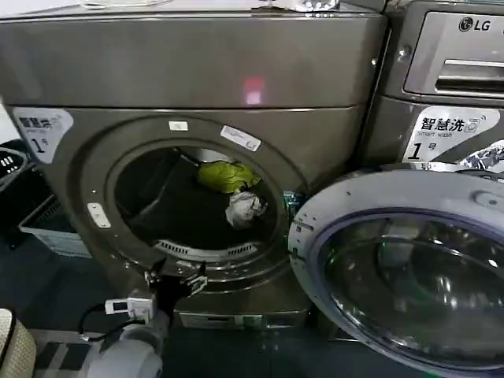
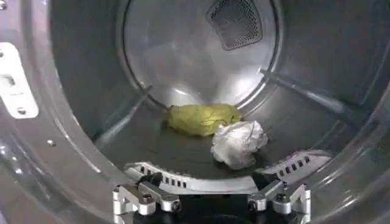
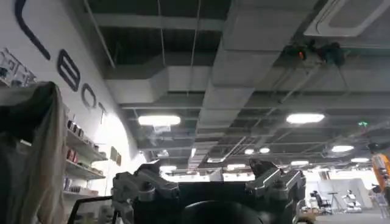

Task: Grasp the clothes from the dryer.

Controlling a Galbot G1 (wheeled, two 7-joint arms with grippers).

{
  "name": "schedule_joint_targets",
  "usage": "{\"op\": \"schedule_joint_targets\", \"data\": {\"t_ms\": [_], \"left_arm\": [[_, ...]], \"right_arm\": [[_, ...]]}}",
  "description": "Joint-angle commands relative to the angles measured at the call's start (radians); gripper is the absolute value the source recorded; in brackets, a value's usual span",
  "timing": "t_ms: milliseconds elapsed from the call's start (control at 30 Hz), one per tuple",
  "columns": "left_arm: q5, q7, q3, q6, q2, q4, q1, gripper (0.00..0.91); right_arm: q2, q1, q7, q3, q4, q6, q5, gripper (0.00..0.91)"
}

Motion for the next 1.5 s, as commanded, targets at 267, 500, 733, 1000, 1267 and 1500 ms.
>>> {"op": "schedule_joint_targets", "data": {"t_ms": [267,500,733,1000,1267,1500], "left_arm": [[-0.002,-0.004,-0.001,0.049,0.001,0.004,-0.003,0.907],[-0.003,-0.002,0.000,0.049,0.004,0.014,-0.014,0.907],[0.042,-0.026,0.050,-0.002,-0.011,0.173,-0.227,0.907],[-0.001,-0.014,0.059,-0.046,-0.037,0.492,-0.499,0.907],[0.069,0.073,0.041,-0.099,-0.060,0.766,-0.700,0.907],[0.786,0.749,0.049,-0.259,-0.031,0.869,-0.776,0.907]], "right_arm": [[0.001,0.002,0.000,0.000,0.004,0.000,0.000,0.907],[0.003,-0.002,-0.012,0.003,0.011,0.004,-0.002,0.907],[0.007,-0.002,-0.015,-0.004,0.021,0.007,0.000,0.907],[-0.001,0.001,-0.017,-0.013,0.021,0.009,0.000,0.907],[0.007,0.009,-0.019,-0.036,0.042,0.009,-0.001,0.907],[0.014,0.010,-0.021,-0.053,0.062,0.008,-0.002,0.907]]}}
